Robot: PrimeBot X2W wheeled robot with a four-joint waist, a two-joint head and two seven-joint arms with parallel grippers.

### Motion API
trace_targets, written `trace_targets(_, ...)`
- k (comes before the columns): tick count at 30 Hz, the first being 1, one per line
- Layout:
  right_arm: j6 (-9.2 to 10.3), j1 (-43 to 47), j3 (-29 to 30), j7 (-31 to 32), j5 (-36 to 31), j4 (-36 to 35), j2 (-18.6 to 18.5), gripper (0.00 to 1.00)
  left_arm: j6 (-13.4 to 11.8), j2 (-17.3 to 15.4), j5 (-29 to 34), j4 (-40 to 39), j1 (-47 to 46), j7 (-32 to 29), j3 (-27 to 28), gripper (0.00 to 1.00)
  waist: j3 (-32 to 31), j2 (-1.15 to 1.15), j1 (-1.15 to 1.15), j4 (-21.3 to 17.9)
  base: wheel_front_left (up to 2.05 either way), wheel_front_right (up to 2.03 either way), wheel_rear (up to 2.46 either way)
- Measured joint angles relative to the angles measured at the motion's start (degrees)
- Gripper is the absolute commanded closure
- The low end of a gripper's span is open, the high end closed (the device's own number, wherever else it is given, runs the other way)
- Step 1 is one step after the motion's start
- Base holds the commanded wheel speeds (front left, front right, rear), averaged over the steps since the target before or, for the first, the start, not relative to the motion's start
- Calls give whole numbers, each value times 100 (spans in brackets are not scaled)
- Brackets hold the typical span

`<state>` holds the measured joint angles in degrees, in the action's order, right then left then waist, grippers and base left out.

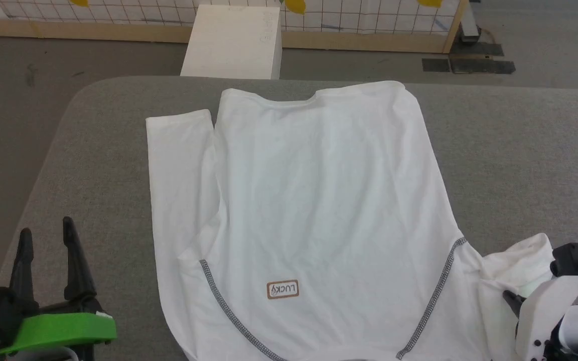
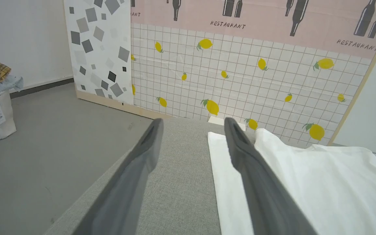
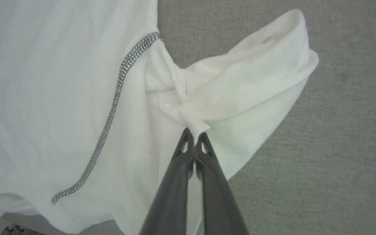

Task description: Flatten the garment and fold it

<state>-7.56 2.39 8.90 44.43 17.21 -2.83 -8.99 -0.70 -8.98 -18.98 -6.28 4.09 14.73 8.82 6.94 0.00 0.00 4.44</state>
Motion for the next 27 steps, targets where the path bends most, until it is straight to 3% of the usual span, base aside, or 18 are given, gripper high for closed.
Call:
trace_targets(4, 0, 5, 296, 304, 151, -304, -64, 100, 177, 134, 109, 52, 5, 0, 80, 0, -80, 0, 0, -27, 0, 0, 0)
trace_targets(10, 0, -55, 981, 731, 208, -849, -445, 100, 353, 248, 298, 137, 44, 0, 160, 0, -202, 0, 0, -58, 0, 0, 0)
trace_targets(14, 0, -403, 967, 962, 477, -1234, -558, 100, 421, 325, 339, 192, 60, 0, 170, 0, -270, 0, 0, -53, 0, 0, 0)
trace_targets(20, 0, -1007, 38, 1452, 1049, -1861, -541, 100, 477, 391, 355, 209, 112, 0, 219, 0, -392, 0, 0, -32, 0, 0, 0)
trace_targets(27, 0, -1881, -1629, 1615, 1640, -1741, -200, 100, 509, 469, 354, 188, 130, 0, 315, 0, -391, 0, 0, 39, 0, 0, 0)
